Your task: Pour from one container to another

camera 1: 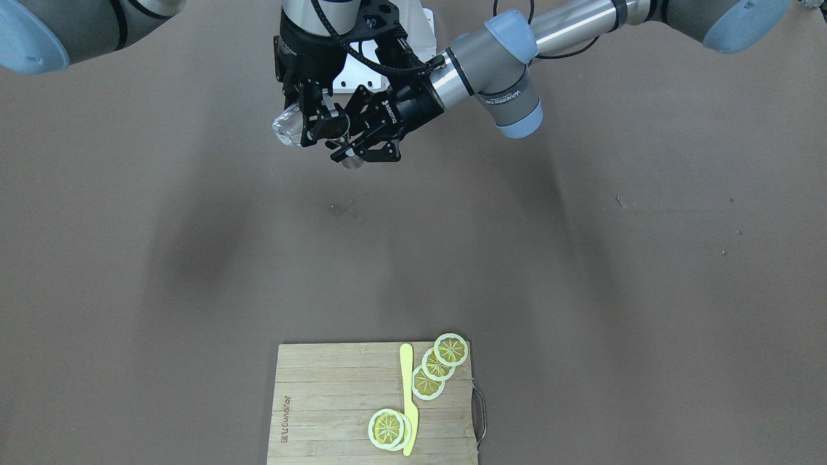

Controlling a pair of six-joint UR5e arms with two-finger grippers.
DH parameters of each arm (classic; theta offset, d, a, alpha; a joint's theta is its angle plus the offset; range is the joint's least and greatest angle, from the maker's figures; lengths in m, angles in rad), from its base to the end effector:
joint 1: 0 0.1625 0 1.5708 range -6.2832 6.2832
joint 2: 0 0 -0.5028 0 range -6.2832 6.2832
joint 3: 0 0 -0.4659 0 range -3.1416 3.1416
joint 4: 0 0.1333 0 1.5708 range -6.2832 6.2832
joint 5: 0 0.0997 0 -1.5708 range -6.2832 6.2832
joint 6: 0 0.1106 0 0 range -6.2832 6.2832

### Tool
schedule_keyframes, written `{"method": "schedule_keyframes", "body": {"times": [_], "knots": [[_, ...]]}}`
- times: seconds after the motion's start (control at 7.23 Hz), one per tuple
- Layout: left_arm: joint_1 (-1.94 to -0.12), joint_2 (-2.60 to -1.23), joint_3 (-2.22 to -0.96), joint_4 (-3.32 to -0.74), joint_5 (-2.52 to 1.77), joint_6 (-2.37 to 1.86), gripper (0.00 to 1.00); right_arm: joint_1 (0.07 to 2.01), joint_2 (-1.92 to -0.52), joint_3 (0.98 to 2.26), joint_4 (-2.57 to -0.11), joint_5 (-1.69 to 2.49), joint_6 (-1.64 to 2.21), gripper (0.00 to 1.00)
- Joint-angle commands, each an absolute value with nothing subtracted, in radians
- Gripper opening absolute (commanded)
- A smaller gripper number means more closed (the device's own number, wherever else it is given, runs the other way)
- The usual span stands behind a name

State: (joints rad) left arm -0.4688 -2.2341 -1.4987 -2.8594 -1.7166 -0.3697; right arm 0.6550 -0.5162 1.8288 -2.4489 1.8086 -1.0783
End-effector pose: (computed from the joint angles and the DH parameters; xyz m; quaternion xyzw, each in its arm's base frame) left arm 0.6343 -0.4526 0.1708 0.5681 0.5724 0.2655 0.5282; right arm -0.4834 -0.5065 0.0157 0.2227 -0.0981 -0.8282 0.5048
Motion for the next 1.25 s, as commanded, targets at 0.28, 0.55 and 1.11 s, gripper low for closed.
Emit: {"method": "schedule_keyframes", "body": {"times": [0.28, 0.55, 1.11], "knots": [[-0.468, -2.233, -1.499, -2.859, -1.717, -0.37, 0.0, 0.657, -0.494, 1.799, -2.45, 1.807, -1.083, 0.0], [-0.468, -2.233, -1.497, -2.859, -1.717, -0.37, 0.0, 0.657, -0.492, 1.799, -2.45, 1.799, -1.085, 0.0], [-0.463, -2.237, -1.479, -2.859, -1.717, -0.368, 0.0, 0.658, -0.492, 1.801, -2.45, 1.799, -1.085, 0.0]]}}
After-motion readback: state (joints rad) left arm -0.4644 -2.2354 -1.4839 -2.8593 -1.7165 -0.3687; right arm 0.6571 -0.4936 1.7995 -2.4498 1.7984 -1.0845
